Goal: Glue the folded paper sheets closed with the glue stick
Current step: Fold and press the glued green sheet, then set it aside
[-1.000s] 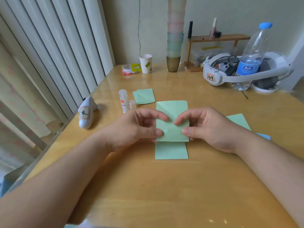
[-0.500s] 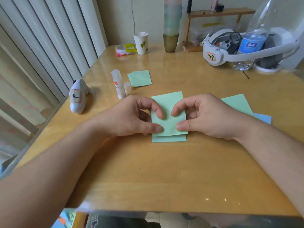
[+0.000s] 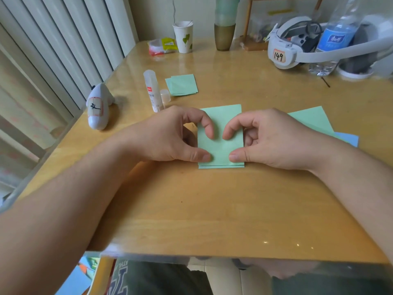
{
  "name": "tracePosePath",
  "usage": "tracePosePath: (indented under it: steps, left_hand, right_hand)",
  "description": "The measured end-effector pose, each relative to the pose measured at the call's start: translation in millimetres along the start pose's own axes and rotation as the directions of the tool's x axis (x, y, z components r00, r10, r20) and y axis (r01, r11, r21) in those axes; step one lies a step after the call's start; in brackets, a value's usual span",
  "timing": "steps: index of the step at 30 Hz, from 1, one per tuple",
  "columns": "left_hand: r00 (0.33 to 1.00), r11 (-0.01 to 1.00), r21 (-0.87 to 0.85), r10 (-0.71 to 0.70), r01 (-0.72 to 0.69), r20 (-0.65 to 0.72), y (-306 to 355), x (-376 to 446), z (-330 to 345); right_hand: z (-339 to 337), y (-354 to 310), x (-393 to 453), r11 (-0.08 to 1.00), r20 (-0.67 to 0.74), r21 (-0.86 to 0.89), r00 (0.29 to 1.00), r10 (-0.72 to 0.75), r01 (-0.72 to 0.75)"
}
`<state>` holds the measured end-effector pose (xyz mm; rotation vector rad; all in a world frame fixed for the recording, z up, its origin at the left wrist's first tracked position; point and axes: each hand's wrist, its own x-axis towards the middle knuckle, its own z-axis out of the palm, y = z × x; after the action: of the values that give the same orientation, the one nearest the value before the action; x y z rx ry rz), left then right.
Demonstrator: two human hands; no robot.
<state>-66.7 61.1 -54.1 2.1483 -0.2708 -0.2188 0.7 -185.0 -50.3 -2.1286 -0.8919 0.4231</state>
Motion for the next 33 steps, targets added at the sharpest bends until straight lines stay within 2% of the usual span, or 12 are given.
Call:
tracePosePath:
  steps: [11,33]
  left_hand:
    - [1.0,1.0,0.027,0.015,-0.016,0.022,1.2,-0.1,0.2]
    - [0.999,0.998,0.053,0.035,-0.036,0.007,2.3,0.3,2.1]
  right_hand:
    - [-1.4,3.1,1.7,0.995,0.018,0.102,1.0,-0.012,0.01]
    - [0.6,1.1,2.2,0.999,0.029,0.054,1.0,0.004,-0.005]
